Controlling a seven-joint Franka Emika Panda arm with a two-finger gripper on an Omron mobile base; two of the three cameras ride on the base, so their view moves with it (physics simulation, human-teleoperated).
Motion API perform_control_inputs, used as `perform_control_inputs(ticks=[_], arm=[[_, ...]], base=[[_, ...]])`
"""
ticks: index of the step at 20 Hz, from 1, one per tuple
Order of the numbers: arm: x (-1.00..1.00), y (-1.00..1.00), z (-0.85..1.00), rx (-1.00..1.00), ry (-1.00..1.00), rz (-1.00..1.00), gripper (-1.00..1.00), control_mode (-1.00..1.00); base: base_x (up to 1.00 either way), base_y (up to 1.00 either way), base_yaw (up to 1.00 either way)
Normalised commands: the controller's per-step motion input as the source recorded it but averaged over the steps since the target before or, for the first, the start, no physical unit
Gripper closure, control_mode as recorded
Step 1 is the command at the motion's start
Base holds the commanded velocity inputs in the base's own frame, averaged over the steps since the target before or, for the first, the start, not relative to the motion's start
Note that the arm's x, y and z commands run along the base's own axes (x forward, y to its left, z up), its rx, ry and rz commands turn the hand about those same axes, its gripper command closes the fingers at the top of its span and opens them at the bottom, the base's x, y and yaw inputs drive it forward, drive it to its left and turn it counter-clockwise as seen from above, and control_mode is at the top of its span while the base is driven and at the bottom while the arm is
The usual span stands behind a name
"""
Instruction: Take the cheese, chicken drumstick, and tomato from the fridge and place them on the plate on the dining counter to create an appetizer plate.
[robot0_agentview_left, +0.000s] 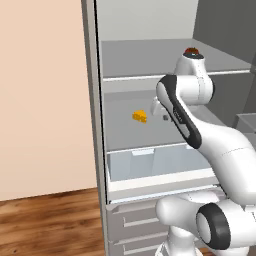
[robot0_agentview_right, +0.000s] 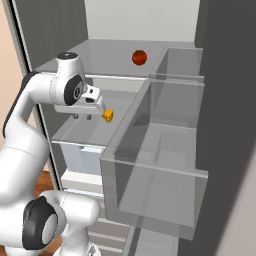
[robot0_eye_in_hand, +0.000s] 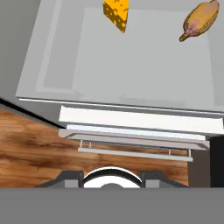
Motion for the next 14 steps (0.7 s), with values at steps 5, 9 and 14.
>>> perform_control_inputs(ticks=[5,9,14], arm=[[-0.20,-0.12,-0.08,0.00,-0.05,-0.03,-1.00,-1.00],[-0.49,-0.26,-0.44,0.00,-0.28,-0.24,-1.00,-1.00],[-0.02,-0.05,-0.37,0.01,-0.29,-0.32,-1.00,-1.00]], base=[[0.00,0.00,0.00],[0.00,0.00,0.00],[0.00,0.00,0.00]])
